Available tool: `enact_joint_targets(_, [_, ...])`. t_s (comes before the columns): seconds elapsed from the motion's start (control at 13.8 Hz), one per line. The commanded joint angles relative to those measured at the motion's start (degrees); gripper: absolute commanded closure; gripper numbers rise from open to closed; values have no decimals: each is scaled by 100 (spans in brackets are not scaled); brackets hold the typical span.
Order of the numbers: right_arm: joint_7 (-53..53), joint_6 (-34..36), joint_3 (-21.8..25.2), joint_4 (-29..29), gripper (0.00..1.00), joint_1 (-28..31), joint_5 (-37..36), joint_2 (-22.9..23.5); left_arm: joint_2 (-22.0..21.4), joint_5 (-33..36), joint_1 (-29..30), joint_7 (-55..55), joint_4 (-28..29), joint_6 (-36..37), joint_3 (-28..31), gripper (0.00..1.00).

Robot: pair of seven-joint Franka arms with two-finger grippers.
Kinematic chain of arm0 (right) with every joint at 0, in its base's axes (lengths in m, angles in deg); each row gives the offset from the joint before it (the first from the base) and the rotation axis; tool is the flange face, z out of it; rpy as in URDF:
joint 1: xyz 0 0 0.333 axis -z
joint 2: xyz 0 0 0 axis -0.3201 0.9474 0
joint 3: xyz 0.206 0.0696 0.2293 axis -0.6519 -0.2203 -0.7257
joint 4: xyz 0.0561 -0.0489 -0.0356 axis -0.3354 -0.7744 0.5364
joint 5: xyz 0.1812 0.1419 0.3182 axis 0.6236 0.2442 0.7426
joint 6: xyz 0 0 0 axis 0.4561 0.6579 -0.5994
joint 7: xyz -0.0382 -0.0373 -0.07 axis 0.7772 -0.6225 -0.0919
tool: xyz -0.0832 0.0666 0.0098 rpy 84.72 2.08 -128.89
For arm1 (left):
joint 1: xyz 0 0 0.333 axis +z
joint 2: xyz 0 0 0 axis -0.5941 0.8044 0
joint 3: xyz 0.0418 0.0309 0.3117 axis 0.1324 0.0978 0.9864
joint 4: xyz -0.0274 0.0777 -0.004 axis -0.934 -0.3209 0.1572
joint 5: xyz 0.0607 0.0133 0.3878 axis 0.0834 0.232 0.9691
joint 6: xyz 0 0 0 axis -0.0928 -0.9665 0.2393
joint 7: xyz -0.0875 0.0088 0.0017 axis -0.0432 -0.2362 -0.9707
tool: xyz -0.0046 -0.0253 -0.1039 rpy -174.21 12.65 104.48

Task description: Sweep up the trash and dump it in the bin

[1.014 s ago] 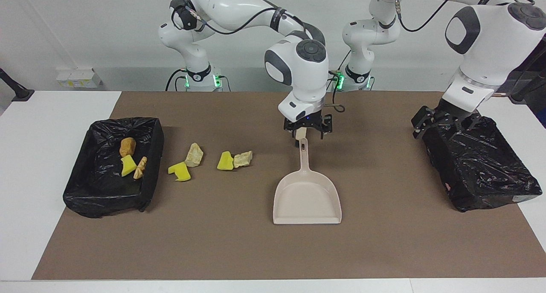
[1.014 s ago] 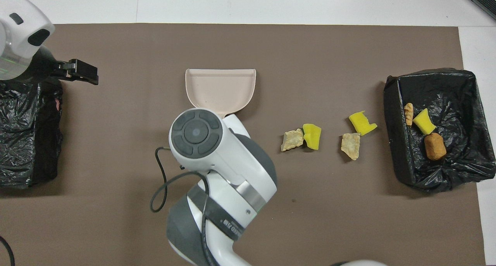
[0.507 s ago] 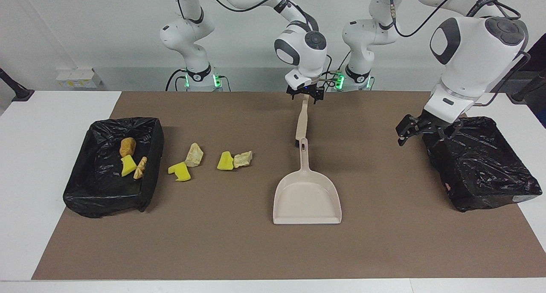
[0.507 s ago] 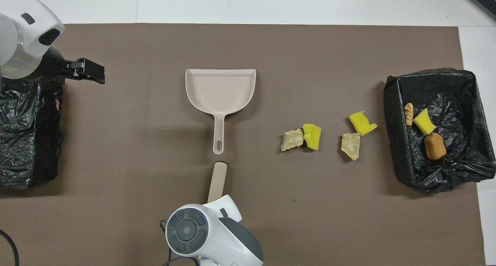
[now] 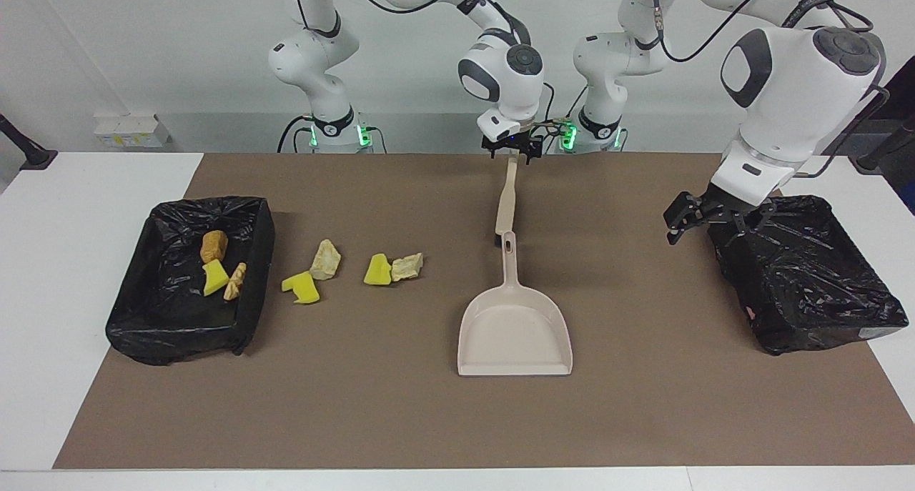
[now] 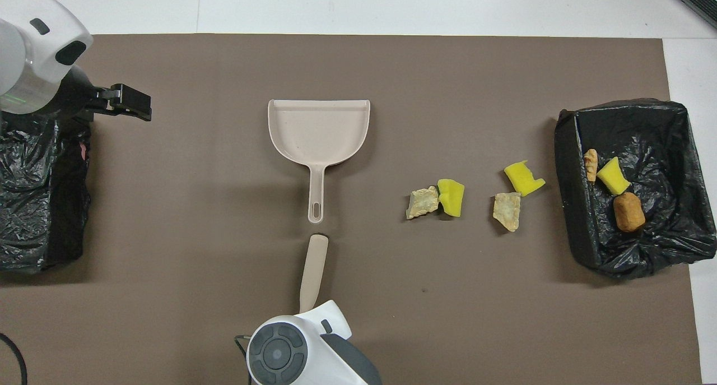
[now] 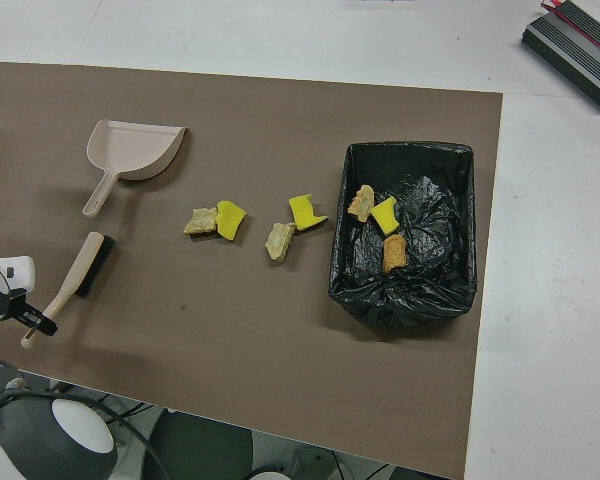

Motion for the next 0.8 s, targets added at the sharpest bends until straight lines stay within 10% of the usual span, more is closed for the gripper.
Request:
enact_joint_targets(0.0, [-127, -482, -20, -267, 52, 36, 129, -122, 13, 62, -70, -78, -78, -12, 49, 0])
enact_joint_targets(0.29, [-57, -879, -12, -399, 62, 45, 314, -122, 13, 62, -70, -78, -78, -12, 49, 0])
enact_joint_targets(0.43, [-57, -809, -12, -399, 100, 45, 314, -131, 13, 62, -70, -70, -78, -12, 49, 0])
enact_joint_targets(0.72, [-136, -459, 32, -373, 100, 71, 217, -288, 13, 45, -79, -78, -78, -30, 40, 0])
